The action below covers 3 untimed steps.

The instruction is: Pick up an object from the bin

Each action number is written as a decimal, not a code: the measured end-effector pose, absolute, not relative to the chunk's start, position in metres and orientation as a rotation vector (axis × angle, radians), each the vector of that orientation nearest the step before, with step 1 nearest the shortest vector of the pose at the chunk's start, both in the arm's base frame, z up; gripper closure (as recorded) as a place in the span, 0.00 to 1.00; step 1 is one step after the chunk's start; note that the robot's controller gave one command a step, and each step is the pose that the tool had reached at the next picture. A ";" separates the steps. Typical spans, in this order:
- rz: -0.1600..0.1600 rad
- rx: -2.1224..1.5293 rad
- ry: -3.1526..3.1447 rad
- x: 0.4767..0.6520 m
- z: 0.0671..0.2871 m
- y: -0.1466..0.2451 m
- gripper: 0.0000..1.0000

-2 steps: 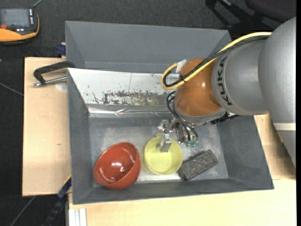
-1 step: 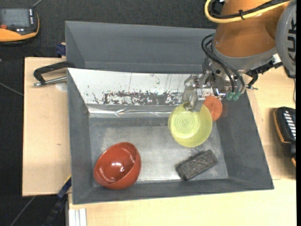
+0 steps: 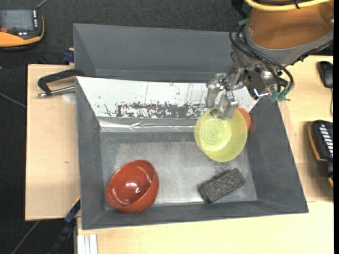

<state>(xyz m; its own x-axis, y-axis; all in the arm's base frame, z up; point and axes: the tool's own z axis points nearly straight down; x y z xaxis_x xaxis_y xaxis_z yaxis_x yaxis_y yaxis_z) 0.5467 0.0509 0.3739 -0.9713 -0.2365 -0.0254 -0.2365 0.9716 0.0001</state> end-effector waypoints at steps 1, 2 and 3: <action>0.011 -0.477 3.069 0.581 0.371 0.134 1.00; 0.020 -0.511 3.053 0.584 0.371 0.220 1.00; 0.003 -1.310 2.794 0.580 0.372 0.234 1.00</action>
Offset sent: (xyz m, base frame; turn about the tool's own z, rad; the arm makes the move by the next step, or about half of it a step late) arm 0.0331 0.0776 -0.0039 -0.0618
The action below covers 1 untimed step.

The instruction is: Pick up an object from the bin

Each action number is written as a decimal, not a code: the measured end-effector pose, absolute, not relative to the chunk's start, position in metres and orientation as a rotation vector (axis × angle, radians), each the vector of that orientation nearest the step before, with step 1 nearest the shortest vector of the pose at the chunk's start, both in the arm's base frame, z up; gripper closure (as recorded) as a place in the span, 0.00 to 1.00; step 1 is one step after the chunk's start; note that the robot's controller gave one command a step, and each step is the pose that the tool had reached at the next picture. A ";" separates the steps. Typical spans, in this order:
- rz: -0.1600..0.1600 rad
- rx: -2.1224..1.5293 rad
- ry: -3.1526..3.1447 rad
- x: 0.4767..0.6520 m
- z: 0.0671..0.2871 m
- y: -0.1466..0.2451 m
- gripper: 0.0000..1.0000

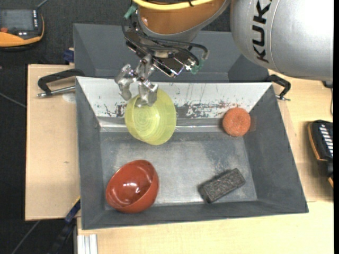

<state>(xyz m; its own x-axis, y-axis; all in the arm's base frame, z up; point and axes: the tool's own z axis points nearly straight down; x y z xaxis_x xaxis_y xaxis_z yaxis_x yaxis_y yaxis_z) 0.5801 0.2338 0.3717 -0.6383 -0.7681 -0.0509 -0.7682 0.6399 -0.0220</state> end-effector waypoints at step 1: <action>-0.004 -1.567 2.657 0.569 0.343 0.203 1.00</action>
Offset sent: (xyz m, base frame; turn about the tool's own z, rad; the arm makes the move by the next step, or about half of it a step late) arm -0.0121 -0.0309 -0.0291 -0.1924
